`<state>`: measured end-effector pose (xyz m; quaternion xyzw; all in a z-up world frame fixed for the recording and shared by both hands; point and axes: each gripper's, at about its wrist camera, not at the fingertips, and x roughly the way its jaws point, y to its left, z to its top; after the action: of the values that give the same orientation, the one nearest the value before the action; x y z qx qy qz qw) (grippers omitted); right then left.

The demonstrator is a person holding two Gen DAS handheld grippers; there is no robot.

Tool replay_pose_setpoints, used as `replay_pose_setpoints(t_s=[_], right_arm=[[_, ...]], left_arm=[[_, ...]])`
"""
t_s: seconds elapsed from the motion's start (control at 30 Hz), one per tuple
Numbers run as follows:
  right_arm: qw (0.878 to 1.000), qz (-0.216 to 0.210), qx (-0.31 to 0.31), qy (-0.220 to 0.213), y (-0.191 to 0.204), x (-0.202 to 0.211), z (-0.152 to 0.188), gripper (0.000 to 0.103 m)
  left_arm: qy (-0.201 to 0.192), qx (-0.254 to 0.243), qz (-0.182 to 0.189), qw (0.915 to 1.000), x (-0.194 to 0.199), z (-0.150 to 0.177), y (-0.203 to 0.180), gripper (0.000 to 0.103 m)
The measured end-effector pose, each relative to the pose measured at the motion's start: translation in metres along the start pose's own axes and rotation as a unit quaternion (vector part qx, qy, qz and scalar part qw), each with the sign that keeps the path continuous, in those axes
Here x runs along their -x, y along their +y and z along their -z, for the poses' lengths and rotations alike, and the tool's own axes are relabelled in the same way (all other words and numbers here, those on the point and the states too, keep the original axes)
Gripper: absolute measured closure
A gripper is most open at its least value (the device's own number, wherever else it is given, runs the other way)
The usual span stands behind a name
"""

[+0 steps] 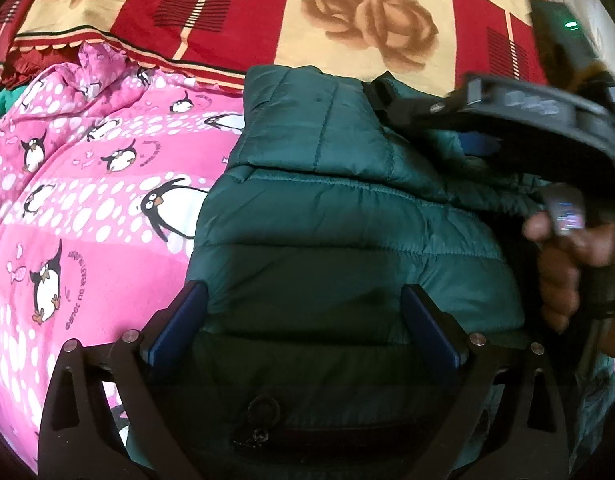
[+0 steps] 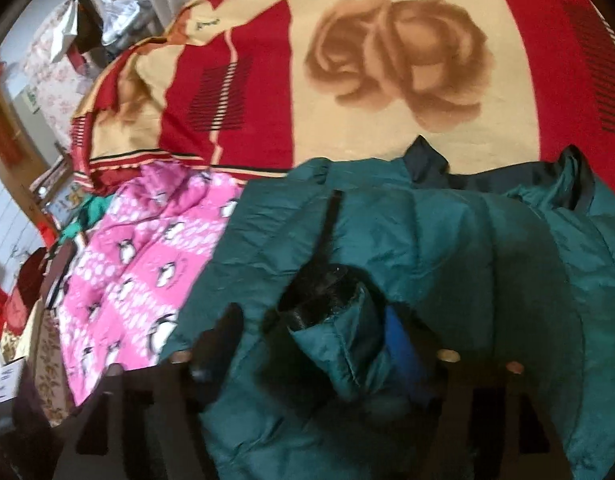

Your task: Fold large clothes

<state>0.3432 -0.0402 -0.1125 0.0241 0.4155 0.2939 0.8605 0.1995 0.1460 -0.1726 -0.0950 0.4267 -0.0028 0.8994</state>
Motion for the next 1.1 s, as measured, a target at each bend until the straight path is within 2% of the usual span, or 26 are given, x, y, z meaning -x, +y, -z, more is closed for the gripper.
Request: replay_pose_setpoints(t_s=[0.07,0.1,0.2,0.27,0.33,0.47,0.57,0.63,0.7,0.77,0.9,1.0,1.03,1.1], right_arm=[[1.0,0.01,0.008,-0.009,0.001,0.028,0.006,0.031],[0.999,0.028,0.012,-0.02,0.0,0.043,0.013,0.031],[0.987,0.153,0.015,-0.042,-0.012,0.083,0.044,0.031],[0.973,0.228,-0.004,-0.049,-0.027,0.103,0.067,0.031],[0.963,0.264,-0.033,-0.045,-0.047,0.12,0.093,0.031],[0.962,0.264,-0.062,-0.03,-0.068,0.129,0.127,0.031],[0.964,0.257,-0.067,-0.03,-0.069,0.12,0.146,0.03],[0.964,0.256,-0.063,-0.047,-0.069,0.121,0.154,0.03],[0.963,0.257,-0.064,-0.046,-0.071,0.12,0.155,0.027],[0.964,0.254,-0.066,-0.047,-0.071,0.117,0.156,0.024],[0.965,0.247,-0.071,-0.05,-0.071,0.116,0.156,0.023],[0.965,0.25,-0.07,-0.05,-0.071,0.115,0.156,0.023],[0.964,0.25,-0.07,-0.049,-0.07,0.115,0.155,0.023],[0.965,0.247,-0.074,-0.044,-0.071,0.116,0.153,0.023]], left_arm=[[0.0,-0.001,-0.001,1.0,0.0,0.0,0.0,0.004],[0.0,-0.002,-0.002,1.0,0.0,0.0,0.0,0.004],[-0.009,-0.003,0.008,0.9999,0.01,-0.008,-0.001,0.005],[-0.047,-0.009,0.044,0.9979,0.028,-0.023,-0.008,0.005],[-0.067,-0.022,0.065,0.9954,0.036,-0.045,-0.02,0.005],[-0.049,-0.038,0.089,0.9941,0.011,-0.094,-0.048,0.005],[-0.004,-0.02,0.1,0.9948,-0.03,-0.117,-0.062,0.005],[0.036,0.0,0.112,0.993,-0.059,-0.12,-0.067,0.012],[0.057,0.021,0.109,0.9921,-0.072,-0.118,-0.069,0.055],[0.056,0.042,0.12,0.9903,-0.069,-0.119,-0.063,0.083],[-0.005,0.036,0.105,0.9938,-0.026,-0.127,-0.05,0.087],[-0.037,0.053,0.085,0.9943,-0.001,-0.132,-0.021,0.087],[-0.035,0.054,0.076,0.995,-0.003,-0.133,-0.014,0.087],[0.002,0.048,0.079,0.9957,-0.015,-0.127,-0.006,0.086]])
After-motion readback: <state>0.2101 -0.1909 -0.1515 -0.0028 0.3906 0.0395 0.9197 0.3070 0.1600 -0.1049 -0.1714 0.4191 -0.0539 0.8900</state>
